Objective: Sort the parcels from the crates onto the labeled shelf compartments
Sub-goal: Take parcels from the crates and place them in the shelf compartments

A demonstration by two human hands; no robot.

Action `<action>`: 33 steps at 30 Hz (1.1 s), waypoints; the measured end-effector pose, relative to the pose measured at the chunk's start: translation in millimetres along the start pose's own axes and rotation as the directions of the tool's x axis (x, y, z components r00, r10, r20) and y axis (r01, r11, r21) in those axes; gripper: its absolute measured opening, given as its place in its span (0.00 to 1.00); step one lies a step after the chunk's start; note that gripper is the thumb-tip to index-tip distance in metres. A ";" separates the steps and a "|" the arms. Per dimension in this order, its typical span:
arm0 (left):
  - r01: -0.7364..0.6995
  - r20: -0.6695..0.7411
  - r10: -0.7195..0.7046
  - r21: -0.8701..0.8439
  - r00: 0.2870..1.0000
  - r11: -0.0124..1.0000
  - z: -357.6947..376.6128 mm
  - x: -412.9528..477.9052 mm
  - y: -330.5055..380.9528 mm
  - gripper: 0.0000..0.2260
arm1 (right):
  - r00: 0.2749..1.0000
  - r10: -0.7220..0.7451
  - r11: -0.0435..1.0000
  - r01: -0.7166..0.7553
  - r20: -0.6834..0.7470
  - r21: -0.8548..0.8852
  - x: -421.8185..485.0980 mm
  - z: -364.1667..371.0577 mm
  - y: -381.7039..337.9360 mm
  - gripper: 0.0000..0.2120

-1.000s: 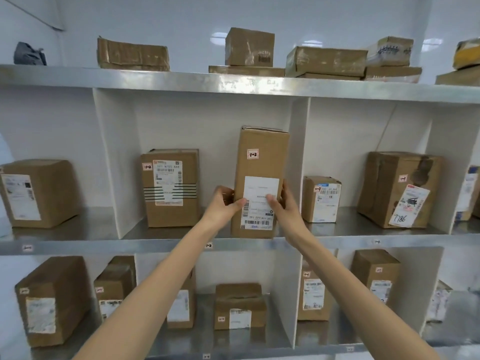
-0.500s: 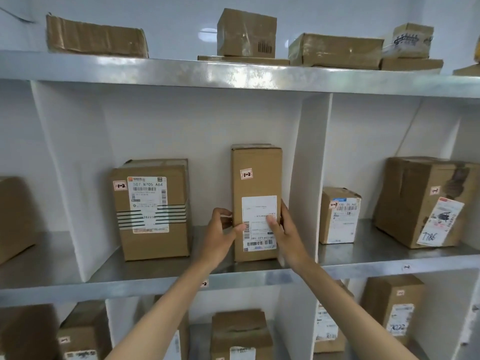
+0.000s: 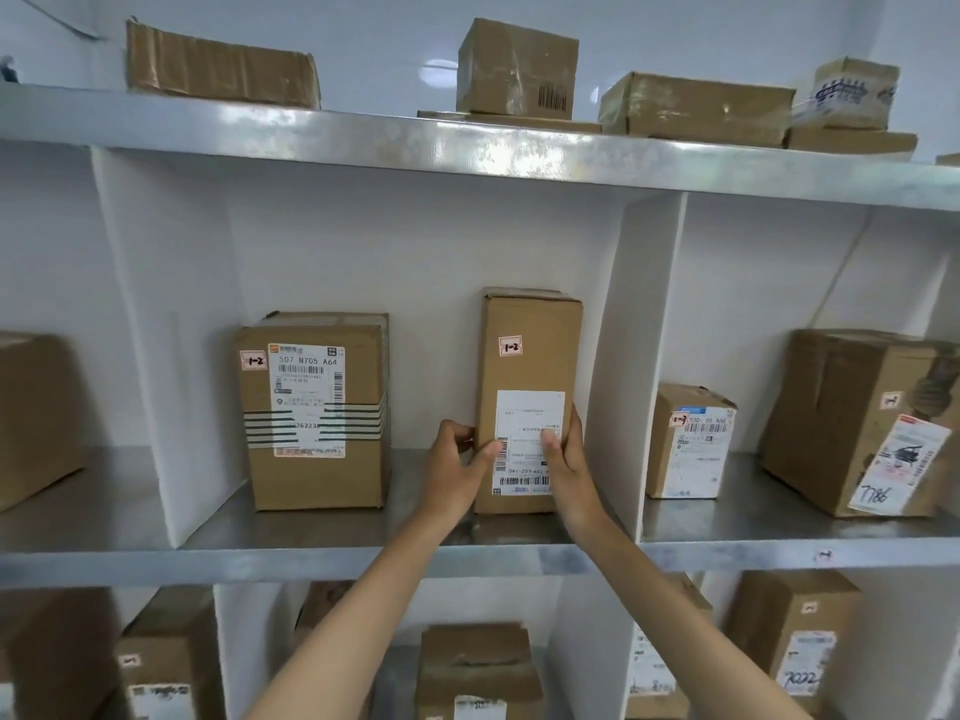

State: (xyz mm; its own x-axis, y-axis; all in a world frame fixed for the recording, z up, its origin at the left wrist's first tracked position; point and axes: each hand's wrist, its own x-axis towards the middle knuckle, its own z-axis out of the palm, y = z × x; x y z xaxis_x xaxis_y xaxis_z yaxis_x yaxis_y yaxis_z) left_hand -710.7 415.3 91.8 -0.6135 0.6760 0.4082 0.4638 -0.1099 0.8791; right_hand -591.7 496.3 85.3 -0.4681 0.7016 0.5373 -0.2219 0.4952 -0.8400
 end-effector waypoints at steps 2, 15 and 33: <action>0.023 0.023 -0.023 0.006 0.999 1.000 2.2 -3.9 0.4 0.15 | 1.000 0.026 1.000 -0.026 0.006 0.006 -2.7 -0.7 0.7 0.17; -0.161 -0.207 0.148 -0.048 0.967 0.986 -32.2 -33.3 -5.2 0.13 | 0.969 -0.102 0.981 0.061 -0.225 -0.181 -66.7 -2.4 -36.2 0.20; -0.206 -0.362 0.270 0.206 0.892 0.957 -70.0 -201.4 42.0 0.09 | 0.980 -0.188 0.969 0.175 -0.061 -0.173 -189.0 -37.2 -85.6 0.14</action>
State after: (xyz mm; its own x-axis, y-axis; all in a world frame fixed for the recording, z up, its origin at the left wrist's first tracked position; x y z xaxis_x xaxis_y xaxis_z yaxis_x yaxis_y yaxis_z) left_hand -612.4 223.5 63.8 -0.6536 0.3096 0.6906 0.7015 -0.0944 0.7063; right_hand -452.4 340.3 58.5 -0.3648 0.6261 0.6892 -0.1494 0.6912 -0.7070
